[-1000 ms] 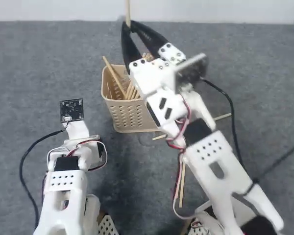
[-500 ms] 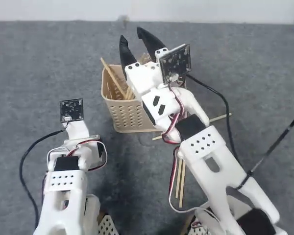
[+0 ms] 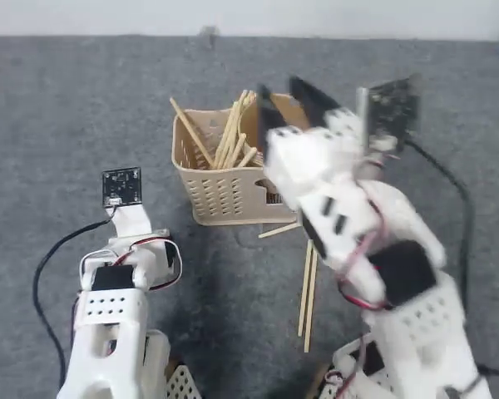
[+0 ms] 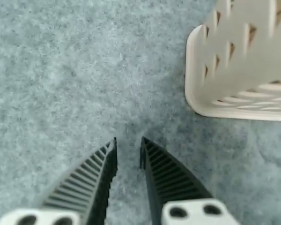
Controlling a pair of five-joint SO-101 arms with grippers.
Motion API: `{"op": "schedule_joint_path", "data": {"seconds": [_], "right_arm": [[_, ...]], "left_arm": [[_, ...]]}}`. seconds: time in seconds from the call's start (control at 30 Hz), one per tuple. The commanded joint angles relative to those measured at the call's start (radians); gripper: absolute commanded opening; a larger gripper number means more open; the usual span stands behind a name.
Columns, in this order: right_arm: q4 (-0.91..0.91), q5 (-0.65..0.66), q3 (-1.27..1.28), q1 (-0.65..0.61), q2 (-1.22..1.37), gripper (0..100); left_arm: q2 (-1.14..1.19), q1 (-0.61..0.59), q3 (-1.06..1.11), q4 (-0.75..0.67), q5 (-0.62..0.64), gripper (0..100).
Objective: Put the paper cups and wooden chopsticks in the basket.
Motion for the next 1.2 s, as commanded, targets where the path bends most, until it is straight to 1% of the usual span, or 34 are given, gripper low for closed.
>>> {"op": "schedule_joint_path", "data": {"seconds": [0.0,0.07,0.13,0.27,0.33,0.4,0.47,0.53,0.63,0.77,0.93,1.17], "right_arm": [[0.292,-0.061,-0.087,0.108,-0.053,15.5],[0.418,-0.061,-0.091,0.15,-0.051,15.4],[0.539,-0.029,-0.089,0.173,-0.051,15.4],[0.734,-0.011,-0.048,0.171,-0.039,15.4],[0.773,-0.008,0.008,0.171,-0.028,15.4],[0.771,0.002,0.092,0.171,-0.016,15.4],[0.739,0.048,0.195,0.171,0.001,15.4],[0.674,0.063,0.299,0.176,0.015,15.4],[0.529,0.058,0.443,0.177,0.021,15.4],[0.332,0.061,0.575,0.179,0.021,15.4],[0.143,0.063,0.72,0.179,0.022,15.4],[-0.019,0.06,0.825,0.179,0.024,15.4]], "left_arm": [[-0.002,0.006,-0.051,0.002,-0.012,8],[-0.002,0.006,-0.051,0.002,-0.012,8],[-0.002,0.006,-0.051,0.002,-0.012,8],[-0.002,0.006,-0.051,0.002,-0.012,8],[-0.002,0.006,-0.051,0.002,-0.012,8],[-0.002,0.006,-0.051,0.002,-0.012,8],[-0.002,0.006,-0.05,0.002,-0.012,8],[-0.002,0.006,-0.05,0.002,-0.012,8],[-0.002,0.006,-0.05,0.002,-0.012,8],[-0.002,0.006,-0.05,0.002,-0.012,8],[-0.002,0.006,-0.05,0.002,-0.012,8],[-0.002,0.011,-0.05,0.002,-0.011,8]]}}
